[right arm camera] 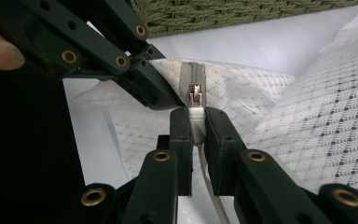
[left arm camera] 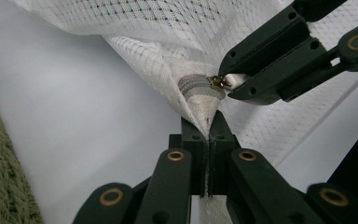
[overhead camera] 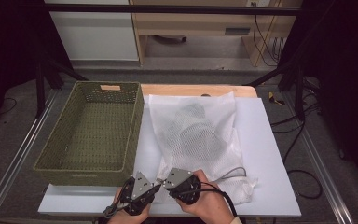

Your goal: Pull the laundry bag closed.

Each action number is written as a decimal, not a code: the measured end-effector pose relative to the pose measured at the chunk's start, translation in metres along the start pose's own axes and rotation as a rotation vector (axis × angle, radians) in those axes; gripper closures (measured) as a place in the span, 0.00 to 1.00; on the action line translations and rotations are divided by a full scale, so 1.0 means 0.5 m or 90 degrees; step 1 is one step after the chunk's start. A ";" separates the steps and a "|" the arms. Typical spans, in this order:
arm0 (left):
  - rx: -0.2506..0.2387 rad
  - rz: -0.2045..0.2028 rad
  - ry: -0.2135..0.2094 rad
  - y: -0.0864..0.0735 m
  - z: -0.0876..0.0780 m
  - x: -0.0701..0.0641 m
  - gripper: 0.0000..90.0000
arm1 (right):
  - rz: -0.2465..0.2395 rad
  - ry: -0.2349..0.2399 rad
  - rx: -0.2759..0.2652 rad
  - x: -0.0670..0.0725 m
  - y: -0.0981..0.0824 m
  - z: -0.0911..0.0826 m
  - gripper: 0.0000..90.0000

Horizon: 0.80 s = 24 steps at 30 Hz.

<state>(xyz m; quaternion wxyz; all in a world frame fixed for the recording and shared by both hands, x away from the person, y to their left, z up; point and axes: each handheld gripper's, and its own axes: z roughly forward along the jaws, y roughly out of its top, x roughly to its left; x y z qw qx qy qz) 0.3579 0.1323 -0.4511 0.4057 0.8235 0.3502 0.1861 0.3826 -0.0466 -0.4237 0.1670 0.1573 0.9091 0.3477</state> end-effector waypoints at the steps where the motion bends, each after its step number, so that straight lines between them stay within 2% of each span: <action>1: -0.001 -0.001 0.000 0.000 0.000 0.000 0.98 | 0.000 0.000 0.001 0.000 0.000 0.001 0.91; 21: -0.008 -0.022 -0.009 0.002 -0.001 0.005 0.99 | -0.008 0.006 0.021 -0.001 -0.009 0.011 0.91; 24: -0.009 -0.023 -0.008 0.002 -0.001 0.005 0.99 | -0.006 0.003 0.014 -0.001 -0.011 0.014 0.91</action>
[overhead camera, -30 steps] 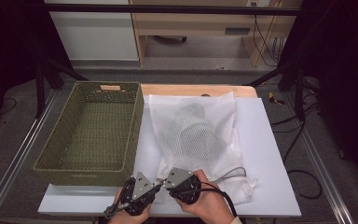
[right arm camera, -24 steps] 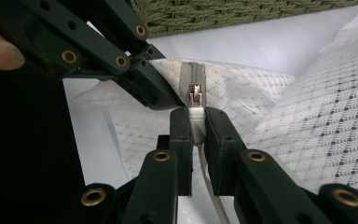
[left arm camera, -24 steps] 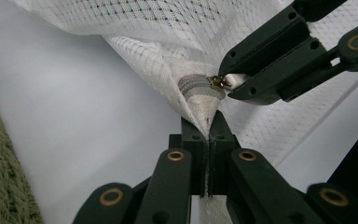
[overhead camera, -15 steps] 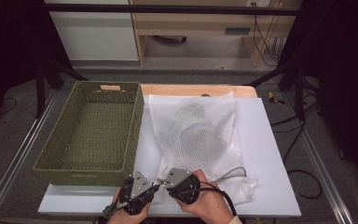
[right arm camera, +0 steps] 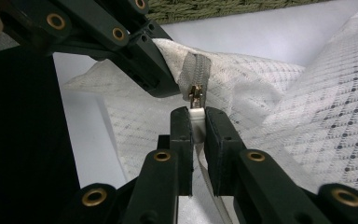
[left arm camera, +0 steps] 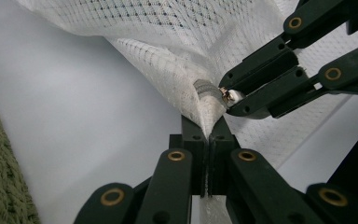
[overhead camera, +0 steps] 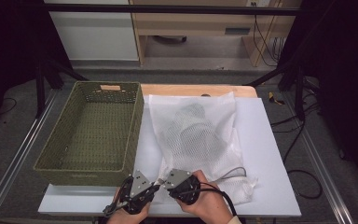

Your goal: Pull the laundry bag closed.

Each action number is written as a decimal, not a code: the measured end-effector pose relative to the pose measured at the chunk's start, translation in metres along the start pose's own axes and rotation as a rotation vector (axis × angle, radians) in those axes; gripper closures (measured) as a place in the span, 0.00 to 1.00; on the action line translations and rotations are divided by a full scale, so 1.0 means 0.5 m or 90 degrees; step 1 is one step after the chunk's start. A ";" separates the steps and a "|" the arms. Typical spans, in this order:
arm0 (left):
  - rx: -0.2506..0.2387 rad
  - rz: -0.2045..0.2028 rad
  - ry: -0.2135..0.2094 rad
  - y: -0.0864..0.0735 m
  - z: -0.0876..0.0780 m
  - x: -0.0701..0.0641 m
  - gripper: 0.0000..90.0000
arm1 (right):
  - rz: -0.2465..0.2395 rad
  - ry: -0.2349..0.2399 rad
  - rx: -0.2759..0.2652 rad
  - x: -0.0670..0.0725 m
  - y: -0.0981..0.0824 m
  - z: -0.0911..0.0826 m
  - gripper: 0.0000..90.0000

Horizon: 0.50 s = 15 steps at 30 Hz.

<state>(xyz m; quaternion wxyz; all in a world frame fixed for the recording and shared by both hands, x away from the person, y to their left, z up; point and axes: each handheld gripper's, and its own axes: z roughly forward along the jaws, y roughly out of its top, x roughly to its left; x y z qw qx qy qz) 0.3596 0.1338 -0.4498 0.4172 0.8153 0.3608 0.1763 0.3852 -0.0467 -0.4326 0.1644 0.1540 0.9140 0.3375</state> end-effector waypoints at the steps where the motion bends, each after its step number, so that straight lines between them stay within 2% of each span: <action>1: -0.001 -0.002 -0.001 0.000 0.000 0.001 0.99 | 0.001 -0.002 -0.002 0.001 -0.001 0.001 0.91; 7: 0.003 -0.004 -0.005 0.000 0.001 0.000 0.99 | 0.002 -0.009 -0.009 0.002 -0.006 0.007 0.91; 15: 0.005 -0.020 -0.019 0.003 0.002 0.004 0.99 | 0.001 -0.022 -0.015 0.002 -0.012 0.012 0.91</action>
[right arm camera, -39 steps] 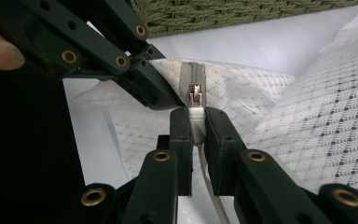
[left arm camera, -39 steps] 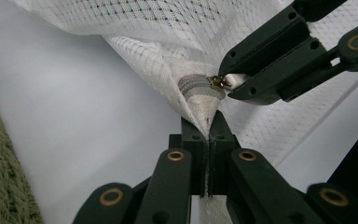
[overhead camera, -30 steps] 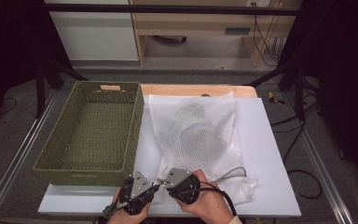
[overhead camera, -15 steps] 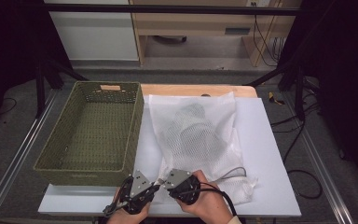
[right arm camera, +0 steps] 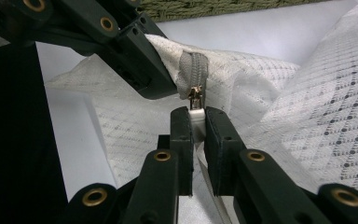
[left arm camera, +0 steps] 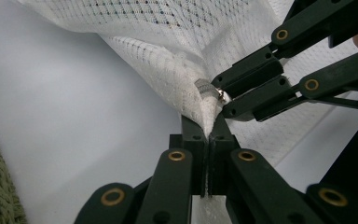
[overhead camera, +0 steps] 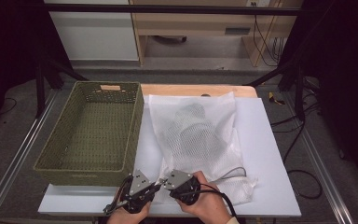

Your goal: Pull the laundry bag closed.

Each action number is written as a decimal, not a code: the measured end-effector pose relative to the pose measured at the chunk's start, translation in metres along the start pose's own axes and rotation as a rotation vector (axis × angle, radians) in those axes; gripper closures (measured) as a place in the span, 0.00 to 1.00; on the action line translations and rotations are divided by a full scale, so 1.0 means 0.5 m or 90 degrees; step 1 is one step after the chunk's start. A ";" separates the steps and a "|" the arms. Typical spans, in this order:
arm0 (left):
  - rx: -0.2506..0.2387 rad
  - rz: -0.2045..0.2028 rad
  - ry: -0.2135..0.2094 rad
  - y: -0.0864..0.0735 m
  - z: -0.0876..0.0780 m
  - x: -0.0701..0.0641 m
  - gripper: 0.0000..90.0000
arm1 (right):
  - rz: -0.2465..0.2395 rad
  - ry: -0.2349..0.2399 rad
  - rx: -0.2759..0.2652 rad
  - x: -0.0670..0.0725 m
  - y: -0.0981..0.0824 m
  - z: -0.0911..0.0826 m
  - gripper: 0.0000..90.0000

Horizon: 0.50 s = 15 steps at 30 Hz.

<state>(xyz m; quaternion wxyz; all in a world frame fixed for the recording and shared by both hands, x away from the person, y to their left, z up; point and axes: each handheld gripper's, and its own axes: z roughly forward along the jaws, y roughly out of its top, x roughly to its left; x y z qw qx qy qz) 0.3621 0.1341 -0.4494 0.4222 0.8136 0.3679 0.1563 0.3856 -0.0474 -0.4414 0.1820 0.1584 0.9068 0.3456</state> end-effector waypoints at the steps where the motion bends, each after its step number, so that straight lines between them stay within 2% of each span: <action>1: 0.000 -0.001 -0.001 0.000 0.000 0.000 0.99 | 0.000 -0.001 -0.001 0.001 0.000 0.000 0.91; 7: -0.003 -0.017 -0.013 0.002 0.000 0.003 0.99 | 0.007 -0.005 -0.010 0.002 -0.005 0.001 0.91; 15: -0.005 -0.020 -0.017 0.011 0.000 0.002 0.99 | 0.012 -0.018 -0.017 0.004 -0.011 -0.004 0.92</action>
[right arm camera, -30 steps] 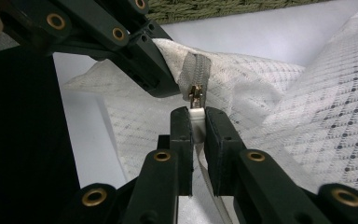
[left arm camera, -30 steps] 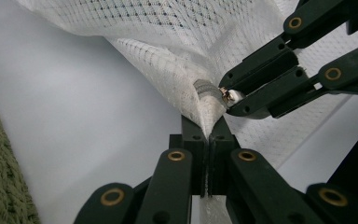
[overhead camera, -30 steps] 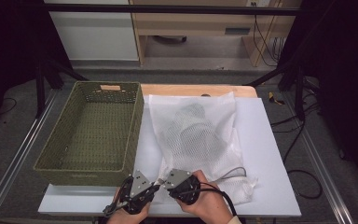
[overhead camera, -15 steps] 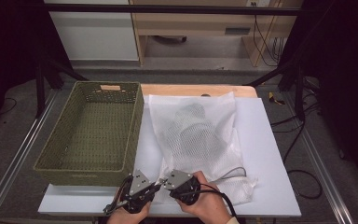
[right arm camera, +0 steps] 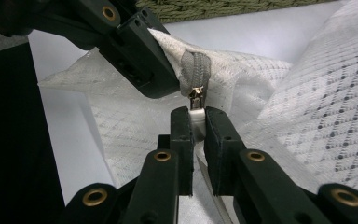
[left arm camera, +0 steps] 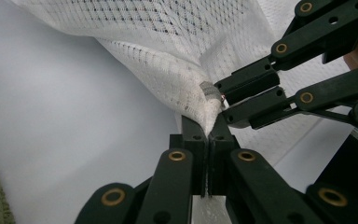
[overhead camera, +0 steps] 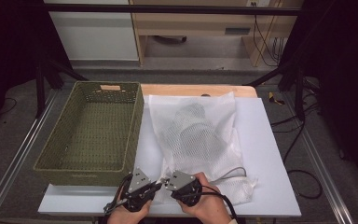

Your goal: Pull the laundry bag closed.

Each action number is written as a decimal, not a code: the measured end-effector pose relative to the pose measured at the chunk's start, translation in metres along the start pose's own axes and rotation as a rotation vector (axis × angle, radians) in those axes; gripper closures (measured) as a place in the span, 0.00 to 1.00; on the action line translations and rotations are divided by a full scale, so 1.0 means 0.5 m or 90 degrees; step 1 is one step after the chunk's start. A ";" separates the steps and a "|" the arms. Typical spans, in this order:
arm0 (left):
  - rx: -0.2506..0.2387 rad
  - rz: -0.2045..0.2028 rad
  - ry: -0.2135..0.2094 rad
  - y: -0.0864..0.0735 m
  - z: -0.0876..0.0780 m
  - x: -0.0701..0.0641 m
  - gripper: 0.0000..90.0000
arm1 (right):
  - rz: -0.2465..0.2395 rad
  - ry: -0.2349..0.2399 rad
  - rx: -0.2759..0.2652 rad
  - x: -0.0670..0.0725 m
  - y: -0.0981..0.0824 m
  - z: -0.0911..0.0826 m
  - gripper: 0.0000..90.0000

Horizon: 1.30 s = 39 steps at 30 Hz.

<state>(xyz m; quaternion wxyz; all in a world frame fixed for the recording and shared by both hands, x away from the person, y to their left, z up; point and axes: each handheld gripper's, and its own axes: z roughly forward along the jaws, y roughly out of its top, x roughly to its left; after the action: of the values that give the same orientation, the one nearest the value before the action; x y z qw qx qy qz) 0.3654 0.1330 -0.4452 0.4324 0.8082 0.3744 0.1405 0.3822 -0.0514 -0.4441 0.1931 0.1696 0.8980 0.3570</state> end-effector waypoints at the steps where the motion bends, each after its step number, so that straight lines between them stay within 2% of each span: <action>1: 0.000 0.002 0.001 0.002 -0.001 -0.001 0.99 | 0.000 -0.001 0.002 0.000 0.001 -0.002 0.92; 9: 0.013 0.010 0.005 0.018 -0.005 -0.010 0.99 | -0.004 -0.024 -0.006 -0.001 0.003 -0.010 0.92; 12: 0.032 0.014 0.004 0.020 0.001 -0.014 0.99 | -0.002 -0.037 -0.006 -0.006 0.007 -0.010 0.92; 15: 0.038 0.013 0.004 0.023 0.001 -0.010 0.99 | -0.005 -0.042 -0.003 -0.008 0.010 -0.013 0.92; 22: 0.050 0.002 -0.014 0.020 0.010 0.001 0.99 | -0.008 -0.035 -0.001 -0.009 0.015 -0.020 0.92; 26: 0.037 -0.003 -0.026 0.021 0.008 0.000 0.99 | -0.003 -0.029 0.004 -0.005 0.001 -0.014 0.92; 34: 0.022 -0.005 -0.023 0.027 0.006 -0.002 0.99 | 0.001 -0.049 -0.005 -0.002 -0.004 -0.009 0.92; 37: 0.016 -0.021 -0.031 0.026 0.004 0.003 0.99 | 0.008 -0.047 -0.010 -0.002 -0.006 -0.008 0.92; 39: 0.016 -0.021 -0.031 0.025 0.004 0.003 0.99 | 0.007 -0.045 -0.014 -0.003 -0.009 -0.007 0.92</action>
<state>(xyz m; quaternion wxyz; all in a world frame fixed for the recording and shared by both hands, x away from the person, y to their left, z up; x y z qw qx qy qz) 0.3736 0.1284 -0.4363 0.4334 0.8105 0.3787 0.1088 0.3810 -0.0570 -0.4450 0.2246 0.1851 0.8856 0.3621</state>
